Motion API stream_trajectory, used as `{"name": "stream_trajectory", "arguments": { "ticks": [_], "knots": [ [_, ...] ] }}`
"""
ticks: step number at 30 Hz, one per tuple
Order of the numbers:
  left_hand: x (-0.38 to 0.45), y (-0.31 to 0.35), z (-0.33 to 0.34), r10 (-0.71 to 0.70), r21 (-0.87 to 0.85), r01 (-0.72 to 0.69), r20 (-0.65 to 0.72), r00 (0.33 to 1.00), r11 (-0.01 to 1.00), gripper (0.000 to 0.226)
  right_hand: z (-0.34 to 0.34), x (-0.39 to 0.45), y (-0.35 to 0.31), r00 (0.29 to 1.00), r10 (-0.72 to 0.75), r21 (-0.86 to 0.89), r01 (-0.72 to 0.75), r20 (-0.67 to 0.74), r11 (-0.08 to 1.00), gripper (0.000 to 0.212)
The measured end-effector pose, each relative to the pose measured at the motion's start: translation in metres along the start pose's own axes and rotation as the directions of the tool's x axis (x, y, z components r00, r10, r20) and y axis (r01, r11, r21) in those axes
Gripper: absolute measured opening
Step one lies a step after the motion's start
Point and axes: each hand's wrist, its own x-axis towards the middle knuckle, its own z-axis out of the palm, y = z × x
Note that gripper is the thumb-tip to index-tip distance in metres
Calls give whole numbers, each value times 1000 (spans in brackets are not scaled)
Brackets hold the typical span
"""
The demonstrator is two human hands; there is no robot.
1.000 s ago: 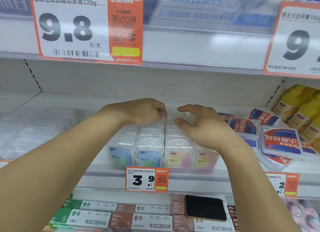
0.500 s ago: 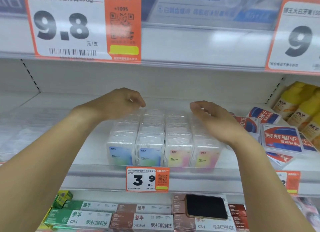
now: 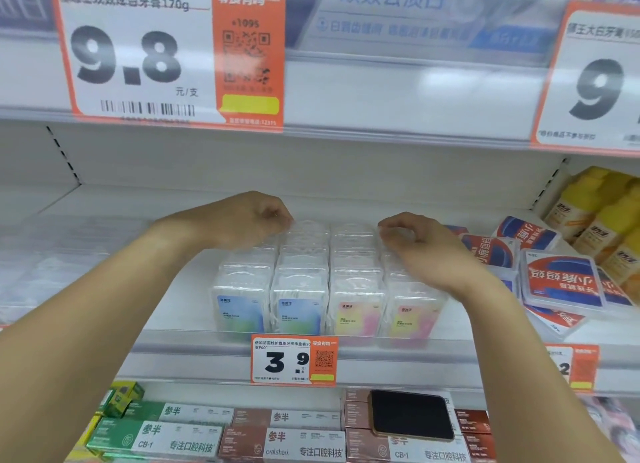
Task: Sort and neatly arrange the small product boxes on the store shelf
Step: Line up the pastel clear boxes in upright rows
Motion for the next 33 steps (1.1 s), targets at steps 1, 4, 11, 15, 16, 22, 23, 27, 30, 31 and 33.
{"name": "stream_trajectory", "arguments": {
  "ticks": [1, 4, 11, 15, 16, 22, 23, 27, 30, 31, 33],
  "knots": [
    [0, 2, -1, 0, 14, 0, -2, 1000, 1000, 19, -1, -1, 1, 1000, -3, 12, 3, 5, 1000, 33],
    [4, 12, 2, 27, 24, -25, -70, 997, 999, 16, -4, -1, 4, 999, -5, 90, 8, -40, 996, 38],
    [33, 68, 36, 145, 127, -146, 17, 989, 981, 28, -9, -4, 13, 995, 96, 123, -92, -25, 988, 44],
    [47, 76, 46, 136, 180, -151, 96, 986, 972, 33, -11, -5, 16, 991, 131, 151, -128, -16, 980, 51],
    [49, 76, 47, 138, 187, -154, 97, 986, 970, 34, -14, -7, 18, 990, 139, 168, -134, -20, 977, 53],
    [51, 76, 46, 123, 195, -143, 114, 986, 970, 30, -23, -10, 29, 985, 170, 217, -158, -37, 963, 61],
    [50, 77, 44, 111, 205, -136, 127, 986, 969, 30, -23, -11, 31, 985, 173, 224, -164, -21, 961, 60],
    [44, 89, 42, 111, 215, -118, 49, 993, 969, 25, -19, -21, 28, 979, 166, 258, -191, 117, 947, 55],
    [28, 116, 50, 222, 219, -206, -49, 974, 954, 27, -24, -29, 32, 973, 159, 252, -198, 167, 947, 56],
    [23, 126, 54, 251, 225, -234, -50, 967, 946, 27, -34, -31, 37, 976, 171, 288, -204, 138, 936, 49],
    [18, 148, 65, 276, 245, -262, -23, 961, 933, 28, -62, -41, 51, 980, 191, 384, -154, -60, 910, 30]
  ]
}}
